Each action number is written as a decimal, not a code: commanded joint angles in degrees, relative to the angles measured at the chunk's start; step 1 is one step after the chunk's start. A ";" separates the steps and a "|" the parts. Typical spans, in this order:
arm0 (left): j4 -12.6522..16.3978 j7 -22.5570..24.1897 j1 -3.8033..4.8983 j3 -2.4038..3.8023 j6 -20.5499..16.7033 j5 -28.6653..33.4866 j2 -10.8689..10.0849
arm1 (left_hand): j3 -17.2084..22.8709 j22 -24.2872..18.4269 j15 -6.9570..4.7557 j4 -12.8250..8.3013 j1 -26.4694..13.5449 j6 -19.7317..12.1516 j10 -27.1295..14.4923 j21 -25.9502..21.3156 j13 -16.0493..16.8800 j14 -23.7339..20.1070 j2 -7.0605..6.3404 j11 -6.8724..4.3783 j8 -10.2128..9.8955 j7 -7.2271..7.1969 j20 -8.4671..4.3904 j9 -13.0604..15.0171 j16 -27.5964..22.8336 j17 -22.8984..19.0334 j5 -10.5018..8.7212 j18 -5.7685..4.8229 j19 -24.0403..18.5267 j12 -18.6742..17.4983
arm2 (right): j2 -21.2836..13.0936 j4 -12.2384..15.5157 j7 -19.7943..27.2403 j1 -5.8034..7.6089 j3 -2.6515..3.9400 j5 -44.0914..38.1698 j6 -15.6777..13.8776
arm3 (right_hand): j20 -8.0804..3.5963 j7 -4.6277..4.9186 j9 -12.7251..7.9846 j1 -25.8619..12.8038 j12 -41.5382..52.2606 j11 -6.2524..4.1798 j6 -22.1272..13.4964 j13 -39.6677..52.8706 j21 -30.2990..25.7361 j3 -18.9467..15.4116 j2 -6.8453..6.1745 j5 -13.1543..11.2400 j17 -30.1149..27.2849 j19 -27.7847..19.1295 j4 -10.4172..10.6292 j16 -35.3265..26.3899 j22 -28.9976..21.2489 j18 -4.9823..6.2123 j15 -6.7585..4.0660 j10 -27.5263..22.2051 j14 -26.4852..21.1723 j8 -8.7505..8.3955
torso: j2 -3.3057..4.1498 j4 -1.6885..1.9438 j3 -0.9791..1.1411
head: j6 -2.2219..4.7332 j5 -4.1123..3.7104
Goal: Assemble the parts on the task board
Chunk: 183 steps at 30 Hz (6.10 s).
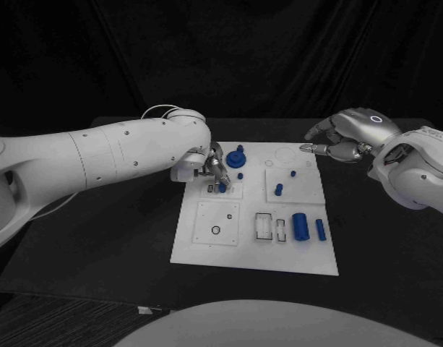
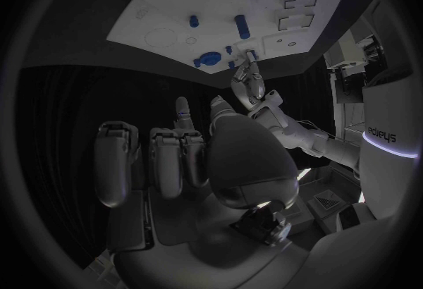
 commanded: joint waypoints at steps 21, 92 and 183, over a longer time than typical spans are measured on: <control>-0.37 -0.48 -0.38 0.02 2.81 0.39 0.11 | -4.45 6.68 1.04 4.51 -6.10 -2.64 6.20 -2.10 15.09 5.96 -0.87 0.92 -2.15 1.33 1.09 1.49 0.15 15.10 -17.23 0.99 -1.84 0.20 | 0.04 0.01 -0.43 -0.13 0.04 -0.16 -0.27 | 0.49 0.24 -0.12 0.56 0.14 0.30 0.35 15.08 -0.29 -0.34 0.16 0.36 15.07 2.90 0.01 0.15 12.93 1.18 0.46 6.10 5.91 -0.30 | -0.01 0.00 0.01 | 0.01 0.13; -3.24 10.88 3.06 0.07 1.36 0.41 -0.19 | -12.85 8.68 4.90 8.23 3.00 -19.75 6.08 -4.62 14.93 5.96 1.45 5.28 -8.56 6.79 4.73 -11.60 0.15 15.10 -7.93 1.21 -1.93 0.05 | -0.90 -0.21 -0.46 -0.94 0.04 -0.16 -0.28 | 0.50 0.30 -0.18 0.23 0.14 0.33 0.47 15.08 -0.04 -0.54 0.42 0.43 15.07 3.04 0.26 0.15 13.02 1.11 0.47 6.10 5.91 -0.32 | 0.04 0.00 0.01 | 0.01 -0.75; -7.09 6.30 0.14 0.06 8.71 0.39 2.88 | -7.62 10.13 1.14 4.50 3.54 -8.87 6.20 -6.70 15.09 5.96 0.35 0.78 6.90 0.91 1.26 7.40 0.15 15.10 3.42 1.46 -2.15 0.20 | -0.74 -0.49 -0.52 -1.09 0.04 -0.16 0.50 | 0.56 0.38 -0.22 0.35 0.14 0.42 0.80 15.08 -0.29 -0.69 0.50 0.83 15.07 2.94 0.09 0.15 12.94 1.17 0.55 6.10 5.91 -0.26 | -0.01 0.04 0.02 | 0.01 -0.32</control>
